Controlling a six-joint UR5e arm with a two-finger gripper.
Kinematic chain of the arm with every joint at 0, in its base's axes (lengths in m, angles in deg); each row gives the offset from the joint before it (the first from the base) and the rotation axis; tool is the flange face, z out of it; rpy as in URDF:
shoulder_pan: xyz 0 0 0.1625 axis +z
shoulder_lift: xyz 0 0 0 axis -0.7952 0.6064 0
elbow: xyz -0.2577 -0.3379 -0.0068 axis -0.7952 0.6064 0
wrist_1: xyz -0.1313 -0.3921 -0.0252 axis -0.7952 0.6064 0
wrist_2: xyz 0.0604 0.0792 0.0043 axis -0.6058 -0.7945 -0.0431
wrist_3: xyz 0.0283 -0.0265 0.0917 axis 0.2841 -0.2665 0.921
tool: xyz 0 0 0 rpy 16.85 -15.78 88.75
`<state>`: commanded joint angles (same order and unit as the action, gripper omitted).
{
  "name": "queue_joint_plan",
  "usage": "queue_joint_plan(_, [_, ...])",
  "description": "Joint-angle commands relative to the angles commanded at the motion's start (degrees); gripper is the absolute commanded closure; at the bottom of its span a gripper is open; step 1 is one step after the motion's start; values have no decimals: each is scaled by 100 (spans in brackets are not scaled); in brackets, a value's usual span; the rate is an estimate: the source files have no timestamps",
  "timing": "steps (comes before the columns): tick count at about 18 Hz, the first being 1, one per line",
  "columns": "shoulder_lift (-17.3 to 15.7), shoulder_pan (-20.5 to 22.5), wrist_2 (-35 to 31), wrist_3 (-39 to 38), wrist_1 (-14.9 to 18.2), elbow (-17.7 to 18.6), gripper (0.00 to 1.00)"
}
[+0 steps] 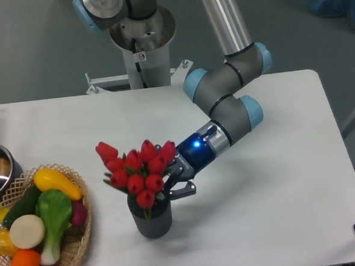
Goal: Insert the flowers into the vase
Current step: 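Open the gripper to release the tulips in the vase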
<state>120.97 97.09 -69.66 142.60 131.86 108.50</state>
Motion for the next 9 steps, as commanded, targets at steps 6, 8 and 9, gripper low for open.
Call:
queue_joint_plan(6, [-18, 9, 0, 0, 0, 9, 35])
queue_joint_plan(8, [-44, 9, 0, -9, 0, 26, 15])
queue_joint_plan(9, [-44, 9, 0, 0, 0, 44, 13])
